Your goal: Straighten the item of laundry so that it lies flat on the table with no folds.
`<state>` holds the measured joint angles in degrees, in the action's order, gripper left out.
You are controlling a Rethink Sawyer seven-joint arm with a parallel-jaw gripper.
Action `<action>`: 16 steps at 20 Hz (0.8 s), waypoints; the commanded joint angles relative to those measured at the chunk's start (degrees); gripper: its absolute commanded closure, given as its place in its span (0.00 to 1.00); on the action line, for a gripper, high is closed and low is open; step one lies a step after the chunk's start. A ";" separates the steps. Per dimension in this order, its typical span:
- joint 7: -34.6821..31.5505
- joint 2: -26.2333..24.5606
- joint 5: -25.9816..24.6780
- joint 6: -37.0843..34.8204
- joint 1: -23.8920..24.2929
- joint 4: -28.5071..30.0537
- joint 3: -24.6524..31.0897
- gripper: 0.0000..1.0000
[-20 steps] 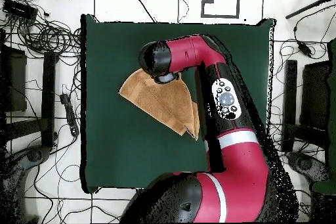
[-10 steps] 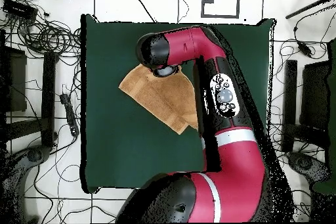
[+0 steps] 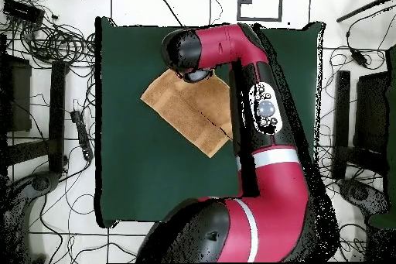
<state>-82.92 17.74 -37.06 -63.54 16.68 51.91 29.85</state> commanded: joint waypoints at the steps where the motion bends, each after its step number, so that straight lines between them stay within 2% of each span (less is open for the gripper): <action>1: 19.77 -5.17 0.73 -5.84 -2.81 -3.96 6.07 1.00; 16: 19.91 -5.94 2.27 -6.44 -4.30 -7.14 5.10 1.00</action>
<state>-78.73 11.69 -36.17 -64.05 15.63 44.95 30.09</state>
